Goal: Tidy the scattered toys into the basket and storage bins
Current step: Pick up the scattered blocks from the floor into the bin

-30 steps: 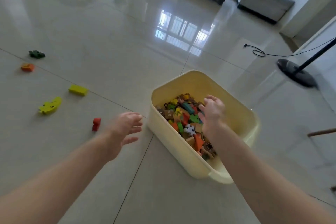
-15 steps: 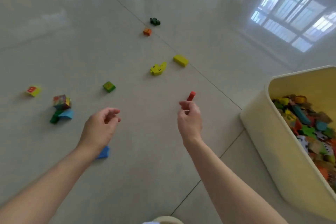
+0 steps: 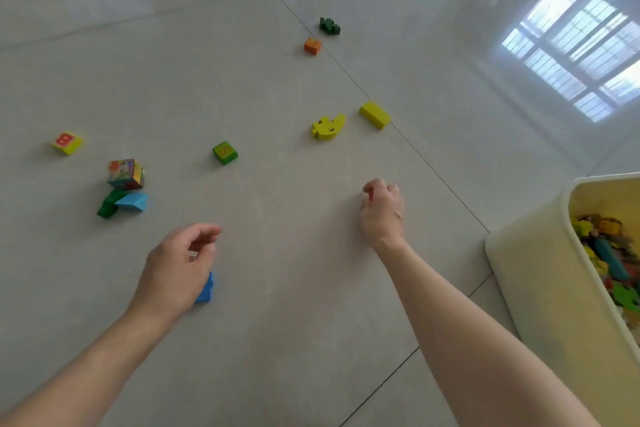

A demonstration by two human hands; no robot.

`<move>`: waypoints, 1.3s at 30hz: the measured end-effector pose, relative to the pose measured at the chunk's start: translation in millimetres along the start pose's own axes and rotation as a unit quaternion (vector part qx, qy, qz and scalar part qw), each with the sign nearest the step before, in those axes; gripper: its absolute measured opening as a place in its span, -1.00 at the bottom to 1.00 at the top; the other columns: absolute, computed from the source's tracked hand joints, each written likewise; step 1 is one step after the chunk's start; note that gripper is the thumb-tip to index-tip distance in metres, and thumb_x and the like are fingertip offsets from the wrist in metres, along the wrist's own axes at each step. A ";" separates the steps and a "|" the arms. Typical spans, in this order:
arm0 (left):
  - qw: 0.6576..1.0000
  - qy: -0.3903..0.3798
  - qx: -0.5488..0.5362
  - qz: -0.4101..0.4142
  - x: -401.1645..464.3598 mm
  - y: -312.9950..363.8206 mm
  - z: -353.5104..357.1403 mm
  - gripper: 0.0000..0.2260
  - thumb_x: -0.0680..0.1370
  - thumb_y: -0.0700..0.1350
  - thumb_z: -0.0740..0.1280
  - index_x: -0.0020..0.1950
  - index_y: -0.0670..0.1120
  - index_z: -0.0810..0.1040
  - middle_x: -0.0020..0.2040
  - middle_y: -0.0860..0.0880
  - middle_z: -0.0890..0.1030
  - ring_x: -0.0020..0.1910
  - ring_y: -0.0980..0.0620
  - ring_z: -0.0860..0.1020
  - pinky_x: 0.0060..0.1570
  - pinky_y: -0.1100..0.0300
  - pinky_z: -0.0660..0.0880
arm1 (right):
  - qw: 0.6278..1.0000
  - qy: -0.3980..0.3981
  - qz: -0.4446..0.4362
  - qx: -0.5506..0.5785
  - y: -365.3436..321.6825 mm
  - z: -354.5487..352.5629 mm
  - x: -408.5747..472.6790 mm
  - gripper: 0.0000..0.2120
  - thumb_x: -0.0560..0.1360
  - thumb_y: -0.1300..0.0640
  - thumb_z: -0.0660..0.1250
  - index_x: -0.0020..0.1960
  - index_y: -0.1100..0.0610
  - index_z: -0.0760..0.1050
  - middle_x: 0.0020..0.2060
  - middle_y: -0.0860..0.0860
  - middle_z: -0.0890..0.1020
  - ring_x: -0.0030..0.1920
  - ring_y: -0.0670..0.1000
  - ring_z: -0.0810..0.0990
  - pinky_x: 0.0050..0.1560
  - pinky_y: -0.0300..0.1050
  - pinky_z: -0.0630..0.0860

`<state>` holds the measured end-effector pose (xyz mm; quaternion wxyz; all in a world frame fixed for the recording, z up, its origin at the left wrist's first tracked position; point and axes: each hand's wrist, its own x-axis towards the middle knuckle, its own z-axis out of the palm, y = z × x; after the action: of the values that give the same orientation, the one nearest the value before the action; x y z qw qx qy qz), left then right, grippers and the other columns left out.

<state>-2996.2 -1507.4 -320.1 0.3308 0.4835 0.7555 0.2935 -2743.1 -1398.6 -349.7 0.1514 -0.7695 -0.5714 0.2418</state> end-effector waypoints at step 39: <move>0.933 -0.059 0.318 0.160 -33.3 -68.2 -4.3 -0.34 0.13 0.21 0.51 0.09 -0.06 0.41 -0.16 0.01 0.54 -0.21 -0.01 0.57 -0.21 0.22 0.53 | 0.848 -0.310 0.021 0.429 -152.1 48.7 -82.9 -0.89 0.47 0.27 0.33 -0.14 0.08 0.50 -0.39 0.01 0.48 -0.59 -0.08 0.43 -0.59 -0.29 0.26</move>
<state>-3025.7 -1563.3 -362.3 0.1525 0.6945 0.7008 0.0576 -2911.3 -1433.8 -296.5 0.2758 -0.5250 -0.4118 0.6920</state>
